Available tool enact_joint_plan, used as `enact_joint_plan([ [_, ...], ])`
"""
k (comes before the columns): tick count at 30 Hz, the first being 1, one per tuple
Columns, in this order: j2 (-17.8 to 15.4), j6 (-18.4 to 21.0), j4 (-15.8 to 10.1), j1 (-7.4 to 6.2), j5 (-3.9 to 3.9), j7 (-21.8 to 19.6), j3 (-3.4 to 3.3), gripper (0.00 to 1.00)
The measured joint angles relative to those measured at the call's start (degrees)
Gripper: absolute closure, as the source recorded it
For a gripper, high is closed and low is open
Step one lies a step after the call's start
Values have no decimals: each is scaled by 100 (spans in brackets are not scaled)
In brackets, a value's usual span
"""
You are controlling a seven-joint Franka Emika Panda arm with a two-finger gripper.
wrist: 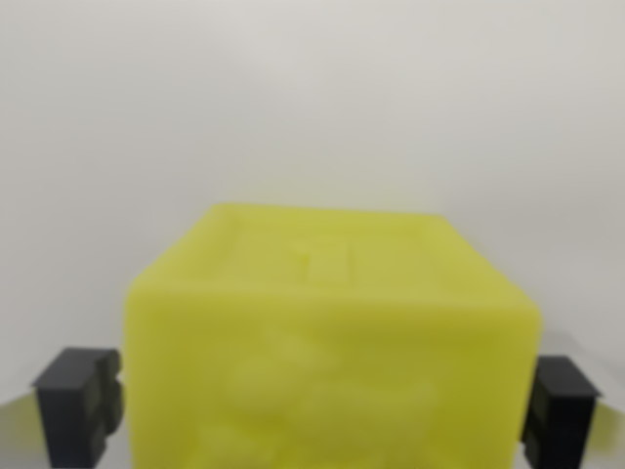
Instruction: Pick yellow cube
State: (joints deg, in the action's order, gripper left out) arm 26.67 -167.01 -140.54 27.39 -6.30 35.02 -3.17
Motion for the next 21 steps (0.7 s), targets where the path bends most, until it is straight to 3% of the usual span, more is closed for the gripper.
enact_joint_plan([
  [2,0,0,0,0,0,0,0,0],
  [3,0,0,1,0,-1,1,0,100],
  [9,-111,74,-33,-7,22,-22,-12,100],
  [21,-606,436,-162,36,237,-183,-12,100],
])
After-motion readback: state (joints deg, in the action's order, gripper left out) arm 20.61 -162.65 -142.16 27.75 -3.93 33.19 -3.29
